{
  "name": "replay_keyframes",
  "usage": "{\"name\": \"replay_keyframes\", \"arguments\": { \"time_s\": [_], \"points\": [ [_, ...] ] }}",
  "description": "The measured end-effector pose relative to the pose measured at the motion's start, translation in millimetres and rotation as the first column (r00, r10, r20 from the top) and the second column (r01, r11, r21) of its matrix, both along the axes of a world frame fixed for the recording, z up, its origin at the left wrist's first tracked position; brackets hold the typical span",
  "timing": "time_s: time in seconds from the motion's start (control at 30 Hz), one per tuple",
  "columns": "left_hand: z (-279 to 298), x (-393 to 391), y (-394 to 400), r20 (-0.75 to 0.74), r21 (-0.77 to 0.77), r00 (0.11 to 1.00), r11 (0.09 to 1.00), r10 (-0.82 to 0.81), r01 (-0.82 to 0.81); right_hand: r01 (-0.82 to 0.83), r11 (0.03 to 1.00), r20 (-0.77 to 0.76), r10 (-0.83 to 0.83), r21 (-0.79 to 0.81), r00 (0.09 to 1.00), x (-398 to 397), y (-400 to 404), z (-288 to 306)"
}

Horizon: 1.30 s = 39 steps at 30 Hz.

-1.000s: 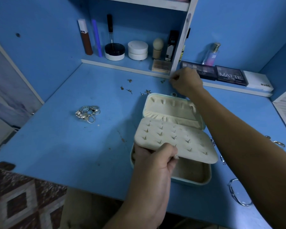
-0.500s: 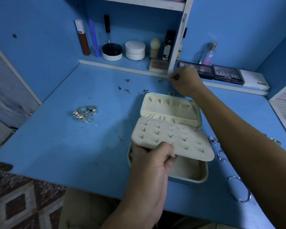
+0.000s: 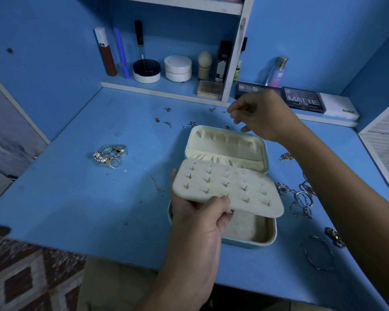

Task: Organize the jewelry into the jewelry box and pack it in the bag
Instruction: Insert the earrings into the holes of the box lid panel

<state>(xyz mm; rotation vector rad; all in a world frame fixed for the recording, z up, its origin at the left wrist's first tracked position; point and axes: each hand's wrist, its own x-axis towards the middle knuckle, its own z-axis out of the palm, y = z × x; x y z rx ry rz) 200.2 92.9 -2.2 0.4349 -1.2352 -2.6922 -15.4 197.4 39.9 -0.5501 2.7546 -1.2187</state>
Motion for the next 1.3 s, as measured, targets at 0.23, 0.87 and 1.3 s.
{"name": "replay_keyframes", "arguments": {
  "time_s": [0.23,0.87,1.3],
  "points": [
    [4,3,-3,-0.003,0.029,0.999,0.998,-0.047,0.047,-0.057,0.998,0.034,0.058,-0.029,0.998,38,14,2],
    [11,2,-5,0.036,0.103,0.999,0.995,0.005,-0.008,-0.185,0.982,0.163,0.188,-0.029,0.969,83,25,7],
    [8,-3,-3,0.038,0.134,0.997,0.988,0.07,-0.075,-0.18,0.984,0.168,0.179,-0.009,0.969,84,28,4]
  ]
}}
